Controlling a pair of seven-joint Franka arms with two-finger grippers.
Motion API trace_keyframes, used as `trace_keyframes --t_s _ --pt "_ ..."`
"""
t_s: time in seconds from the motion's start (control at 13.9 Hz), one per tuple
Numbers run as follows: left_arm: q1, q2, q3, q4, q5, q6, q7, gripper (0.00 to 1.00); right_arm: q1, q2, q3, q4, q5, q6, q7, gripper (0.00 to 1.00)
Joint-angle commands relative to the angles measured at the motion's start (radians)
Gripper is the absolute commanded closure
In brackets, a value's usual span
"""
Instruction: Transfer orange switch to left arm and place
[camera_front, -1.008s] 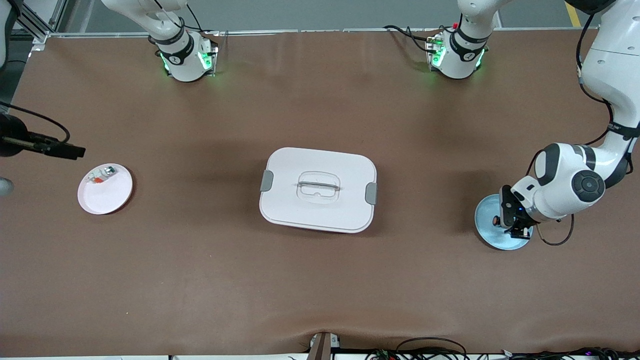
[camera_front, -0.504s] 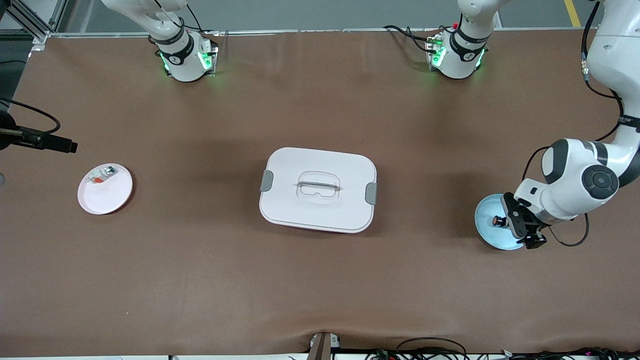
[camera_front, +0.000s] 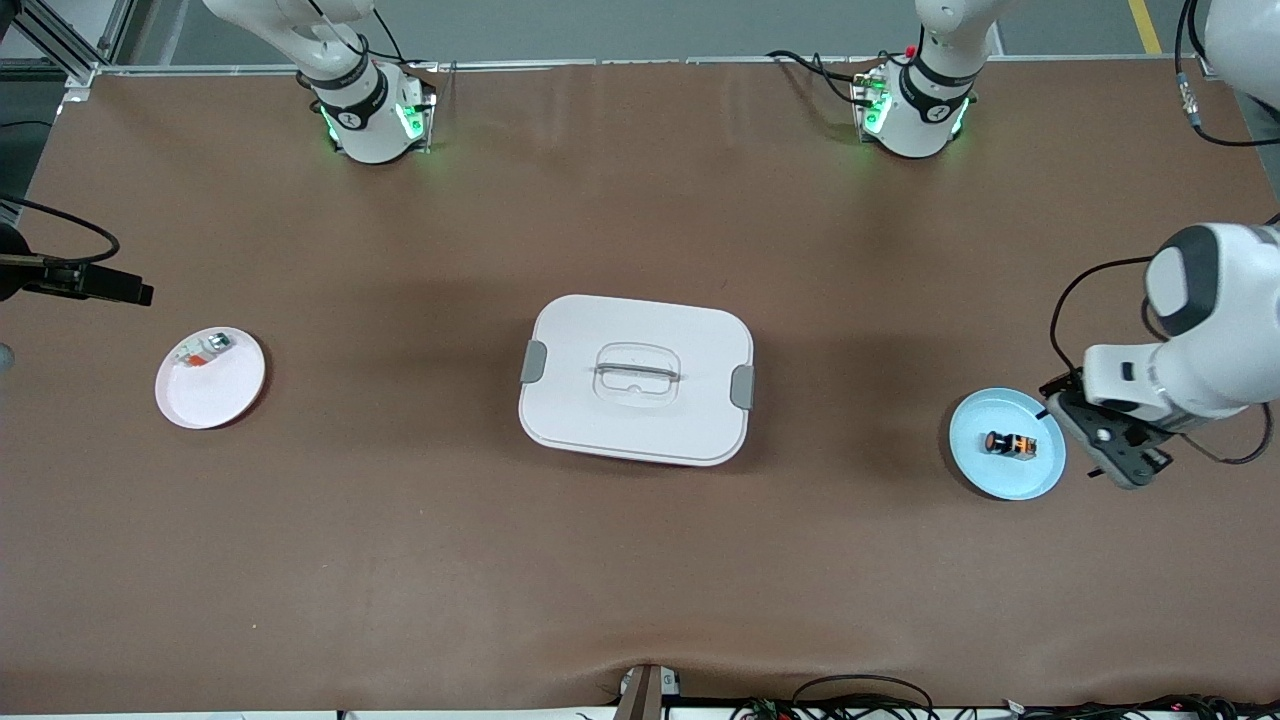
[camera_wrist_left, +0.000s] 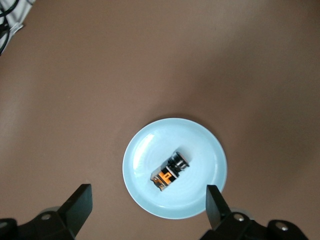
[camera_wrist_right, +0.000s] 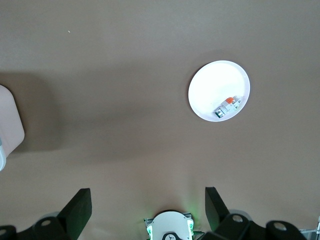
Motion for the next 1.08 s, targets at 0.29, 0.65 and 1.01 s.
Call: trace_keyframes --t_s 0.29,0.65,1.01 --pt "0.007 -0.086 -0.020 0.196 -0.077 -0.269 -0.336 0.00 -0.011 -0.115 0.013 -0.094 -0.013 0.048 0.000 0.00" --pt "0.006 -0.155 -0.066 0.198 -0.081 -0.334 -0.711 0.00 -0.020 -0.330 0.015 -0.413 -0.012 0.266 0.000 0.00" --pt "-0.191 -0.246 0.097 0.196 -0.083 -0.386 -0.887 0.00 -0.029 -0.355 0.015 -0.428 -0.009 0.278 0.003 0.00"
